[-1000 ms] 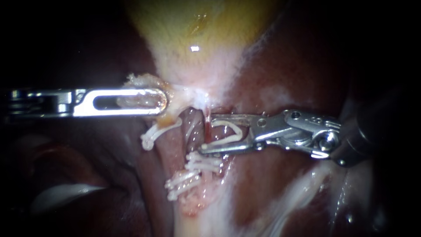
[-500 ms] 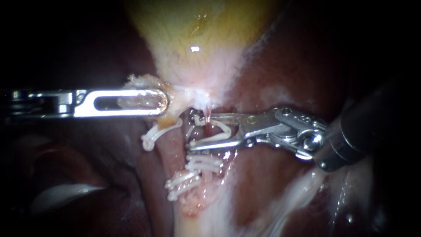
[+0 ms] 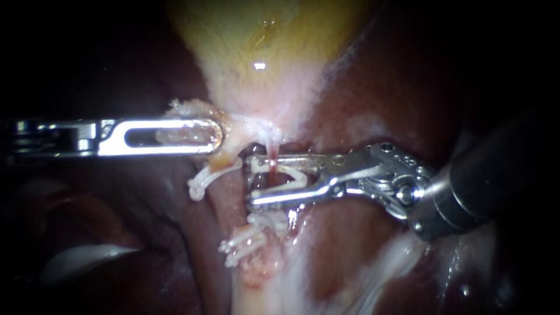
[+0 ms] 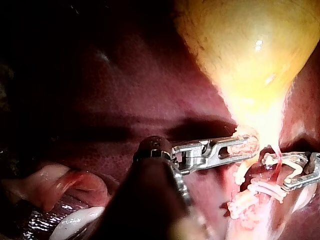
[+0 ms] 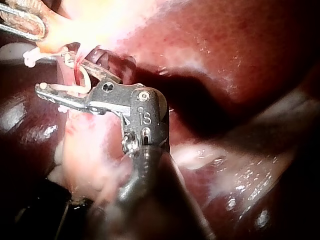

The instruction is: Clipping third clip right tube

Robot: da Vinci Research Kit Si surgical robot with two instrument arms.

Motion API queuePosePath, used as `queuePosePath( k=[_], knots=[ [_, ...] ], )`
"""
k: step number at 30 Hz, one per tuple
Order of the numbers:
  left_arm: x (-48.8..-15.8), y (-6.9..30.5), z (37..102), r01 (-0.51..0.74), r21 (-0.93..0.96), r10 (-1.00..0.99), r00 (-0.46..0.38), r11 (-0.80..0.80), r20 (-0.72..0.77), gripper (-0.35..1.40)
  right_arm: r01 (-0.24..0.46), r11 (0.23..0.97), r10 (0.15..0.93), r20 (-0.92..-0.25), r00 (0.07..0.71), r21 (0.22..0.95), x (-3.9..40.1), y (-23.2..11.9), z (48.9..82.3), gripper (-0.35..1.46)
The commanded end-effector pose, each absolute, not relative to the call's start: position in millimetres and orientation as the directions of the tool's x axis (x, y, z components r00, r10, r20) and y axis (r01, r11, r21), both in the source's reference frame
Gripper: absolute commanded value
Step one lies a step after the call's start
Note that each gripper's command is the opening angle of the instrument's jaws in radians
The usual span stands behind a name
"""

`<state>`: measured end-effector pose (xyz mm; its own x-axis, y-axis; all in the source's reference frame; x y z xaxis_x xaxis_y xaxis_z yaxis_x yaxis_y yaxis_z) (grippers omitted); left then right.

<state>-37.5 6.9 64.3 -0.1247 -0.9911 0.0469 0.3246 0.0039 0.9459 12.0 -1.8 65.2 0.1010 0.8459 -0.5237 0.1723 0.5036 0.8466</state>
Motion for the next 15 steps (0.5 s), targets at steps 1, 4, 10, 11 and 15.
queuePosePath(
  k=[1,4,10,11,15],
  knots=[
    [-37.5,6.9,64.3,0.325,0.946,-0.991,-0.125,0.004,0.047,-0.35,0.173,0.503,0.846,-0.523,0.102,0.847,12.0,-1.8,65.2,0.47],
    [-37.5,6.9,64.3,0.325,0.946,-0.991,-0.125,0.004,0.047,-0.35,0.172,0.503,0.846,-0.523,0.102,0.847,12.0,-1.8,65.2,0.45],
    [-37.5,6.8,64.3,0.325,0.946,-0.991,-0.125,0.004,0.047,-0.35,0.168,0.473,0.863,-0.493,0.107,0.865,11.8,-1.6,65.4,0.14],
    [-37.5,6.8,64.3,0.324,0.946,-0.991,-0.125,0.004,0.047,-0.35,0.168,0.468,0.866,-0.488,0.109,0.868,11.8,-1.6,65.4,0.02],
    [-37.5,6.8,64.3,0.325,0.946,-0.991,-0.125,0.004,0.047,-0.35,0.164,0.452,0.873,-0.473,0.118,0.877,11.5,-1.5,65.5,-0.35]
  ],
)
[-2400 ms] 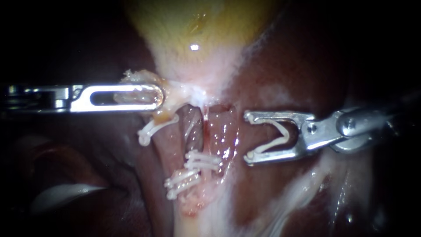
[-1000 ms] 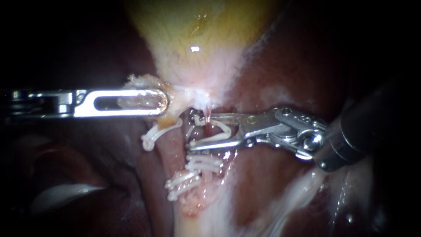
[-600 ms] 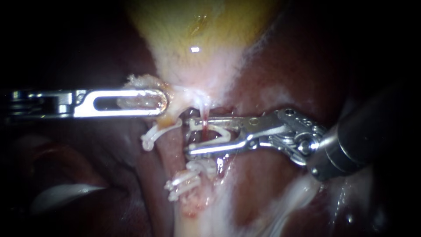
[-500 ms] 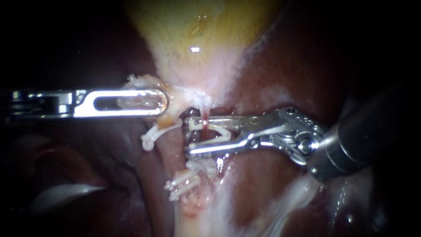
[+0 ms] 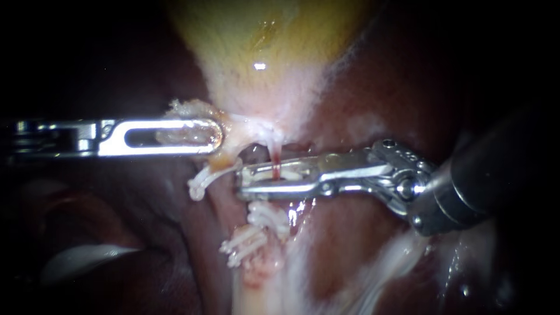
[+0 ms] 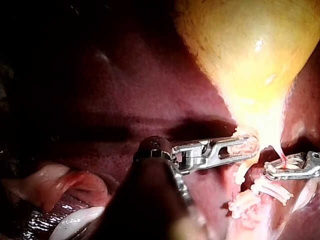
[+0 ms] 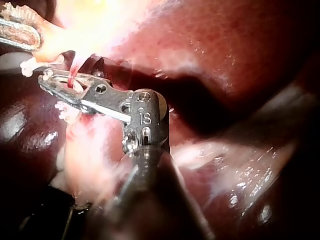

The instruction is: Clipping third clip right tube

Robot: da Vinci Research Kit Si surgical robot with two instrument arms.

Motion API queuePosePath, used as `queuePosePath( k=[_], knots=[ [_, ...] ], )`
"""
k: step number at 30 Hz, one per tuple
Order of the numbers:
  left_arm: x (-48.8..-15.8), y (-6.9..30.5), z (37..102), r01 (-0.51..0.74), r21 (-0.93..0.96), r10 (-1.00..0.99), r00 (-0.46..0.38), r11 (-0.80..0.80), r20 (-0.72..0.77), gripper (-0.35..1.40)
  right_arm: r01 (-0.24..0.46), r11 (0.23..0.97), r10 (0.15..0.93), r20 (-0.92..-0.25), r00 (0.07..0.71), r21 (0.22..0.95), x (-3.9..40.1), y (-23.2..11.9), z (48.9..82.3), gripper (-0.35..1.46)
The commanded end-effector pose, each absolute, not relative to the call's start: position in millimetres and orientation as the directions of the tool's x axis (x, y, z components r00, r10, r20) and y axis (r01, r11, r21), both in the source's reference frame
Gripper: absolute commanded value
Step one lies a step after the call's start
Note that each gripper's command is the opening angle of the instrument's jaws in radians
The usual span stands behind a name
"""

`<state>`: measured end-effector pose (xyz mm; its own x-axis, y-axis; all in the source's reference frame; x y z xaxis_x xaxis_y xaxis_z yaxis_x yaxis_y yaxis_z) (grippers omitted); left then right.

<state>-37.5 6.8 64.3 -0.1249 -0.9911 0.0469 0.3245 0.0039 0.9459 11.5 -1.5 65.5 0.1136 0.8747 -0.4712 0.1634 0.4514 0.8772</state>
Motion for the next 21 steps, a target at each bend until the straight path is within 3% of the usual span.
queuePosePath(
  k=[1,8,21],
  knots=[
    [-37.5,6.8,64.3,0.325,0.946,-0.991,-0.125,0.004,0.047,-0.35,0.164,0.447,0.876,-0.467,0.119,0.879,11.4,-1.5,65.5,-0.35],
    [-37.5,6.8,64.3,0.325,0.946,-0.991,-0.125,0.004,0.047,-0.35,0.131,0.447,0.873,-0.463,0.154,0.885,11.1,-1.4,65.6,-0.35],
    [-37.4,6.8,64.3,0.324,0.946,-0.991,-0.125,0.004,0.047,-0.35,0.131,0.447,0.873,-0.463,0.154,0.885,11.0,-1.3,65.7,-0.35]
  ],
)
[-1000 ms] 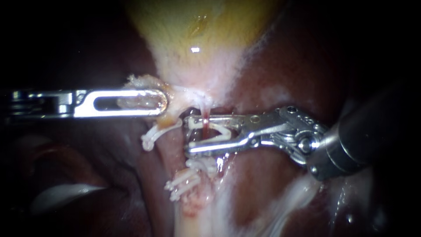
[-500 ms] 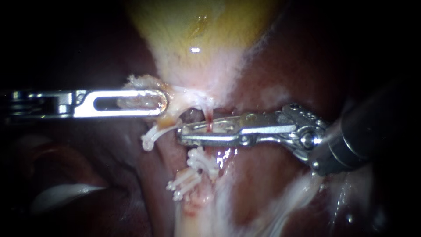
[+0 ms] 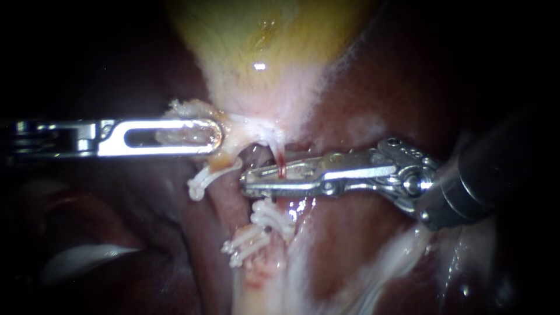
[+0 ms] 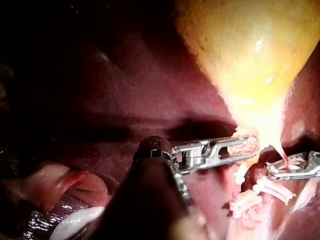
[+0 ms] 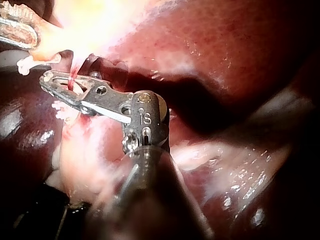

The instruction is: Clipping third clip right tube

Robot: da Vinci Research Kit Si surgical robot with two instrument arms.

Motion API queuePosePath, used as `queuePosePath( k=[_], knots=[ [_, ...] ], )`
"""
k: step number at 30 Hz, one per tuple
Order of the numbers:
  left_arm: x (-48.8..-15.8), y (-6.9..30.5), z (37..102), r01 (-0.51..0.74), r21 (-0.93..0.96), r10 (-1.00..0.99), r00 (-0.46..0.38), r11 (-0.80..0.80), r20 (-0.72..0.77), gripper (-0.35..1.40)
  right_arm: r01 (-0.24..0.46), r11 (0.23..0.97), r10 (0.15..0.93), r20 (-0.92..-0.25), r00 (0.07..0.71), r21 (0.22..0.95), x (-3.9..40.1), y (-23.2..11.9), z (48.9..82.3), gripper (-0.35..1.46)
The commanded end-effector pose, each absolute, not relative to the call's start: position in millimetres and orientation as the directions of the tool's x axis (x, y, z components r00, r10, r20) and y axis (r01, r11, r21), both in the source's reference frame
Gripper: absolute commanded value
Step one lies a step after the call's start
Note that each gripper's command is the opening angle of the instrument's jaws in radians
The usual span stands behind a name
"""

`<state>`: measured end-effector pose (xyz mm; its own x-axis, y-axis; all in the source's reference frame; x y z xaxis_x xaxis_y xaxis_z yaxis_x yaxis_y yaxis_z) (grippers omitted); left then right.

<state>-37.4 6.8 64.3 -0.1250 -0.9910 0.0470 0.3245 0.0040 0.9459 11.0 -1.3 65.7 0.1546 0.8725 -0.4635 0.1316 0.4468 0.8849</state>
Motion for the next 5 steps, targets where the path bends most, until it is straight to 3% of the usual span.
queuePosePath(
  k=[1,5],
  knots=[
    [-37.4,6.8,64.3,0.324,0.946,-0.991,-0.125,0.004,0.047,-0.35,0.130,0.447,0.873,-0.463,0.154,0.885,11.0,-1.2,65.8,-0.35],
    [-37.4,6.8,64.3,0.324,0.946,-0.991,-0.125,0.004,0.047,-0.35,0.131,0.447,0.873,-0.463,0.154,0.885,10.9,-1.2,65.8,-0.35]
  ],
)
